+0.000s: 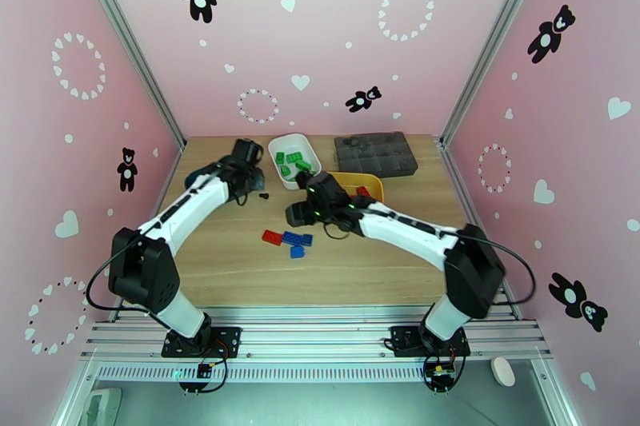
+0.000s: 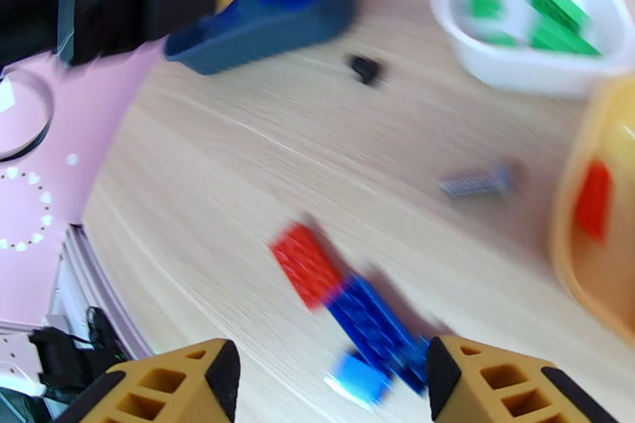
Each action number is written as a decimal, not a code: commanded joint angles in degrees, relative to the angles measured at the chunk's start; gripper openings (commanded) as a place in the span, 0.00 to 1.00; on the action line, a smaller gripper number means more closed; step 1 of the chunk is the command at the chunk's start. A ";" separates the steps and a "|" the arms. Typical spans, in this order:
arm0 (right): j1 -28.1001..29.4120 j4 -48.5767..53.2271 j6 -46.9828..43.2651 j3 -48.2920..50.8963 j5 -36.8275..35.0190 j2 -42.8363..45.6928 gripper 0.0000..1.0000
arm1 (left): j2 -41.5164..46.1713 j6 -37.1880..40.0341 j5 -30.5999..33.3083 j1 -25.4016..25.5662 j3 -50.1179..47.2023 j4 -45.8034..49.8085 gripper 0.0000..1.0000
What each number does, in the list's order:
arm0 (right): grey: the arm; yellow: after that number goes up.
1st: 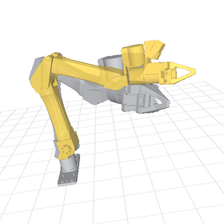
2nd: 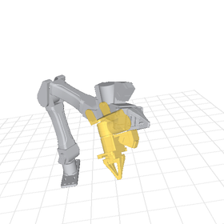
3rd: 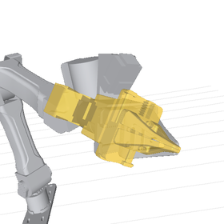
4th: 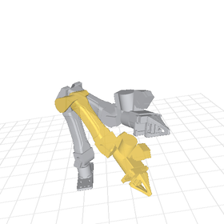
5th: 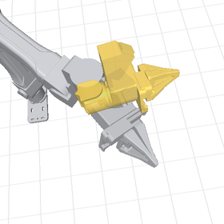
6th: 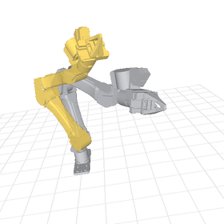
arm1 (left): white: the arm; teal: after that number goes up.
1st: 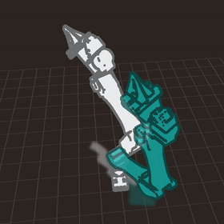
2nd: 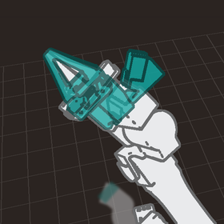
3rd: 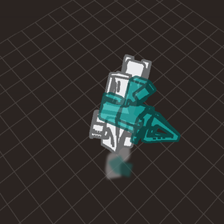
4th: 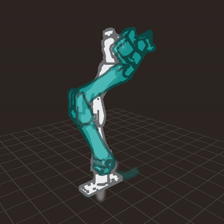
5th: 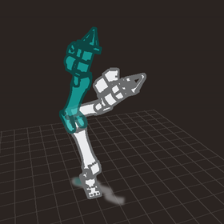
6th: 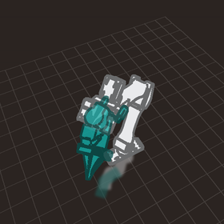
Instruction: Sort the legos into containers by color
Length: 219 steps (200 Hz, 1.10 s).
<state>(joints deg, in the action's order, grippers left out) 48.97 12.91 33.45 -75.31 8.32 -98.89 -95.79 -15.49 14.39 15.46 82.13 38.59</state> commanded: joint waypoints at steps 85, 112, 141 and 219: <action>1.74 2.74 -1.81 -2.26 -2.18 -1.43 0.66 | -12.52 -7.34 -0.05 -15.73 10.26 3.14 0.51; 1.74 2.30 -2.24 1.39 -4.25 1.35 0.69 | -9.53 -8.22 -1.56 -14.98 6.55 0.90 0.62; 1.72 3.06 -2.90 4.68 -6.34 4.22 0.69 | -5.52 -9.28 -2.73 -13.11 2.34 -0.62 0.67; 0.44 5.14 -3.31 15.14 -12.41 10.76 0.70 | 3.39 -7.54 -7.16 4.14 -11.00 -5.10 0.70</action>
<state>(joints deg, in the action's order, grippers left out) 50.09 15.88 30.81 -63.05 -1.43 -90.80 -94.32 -24.23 10.57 15.14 74.56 35.31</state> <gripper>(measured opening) 0.699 0.700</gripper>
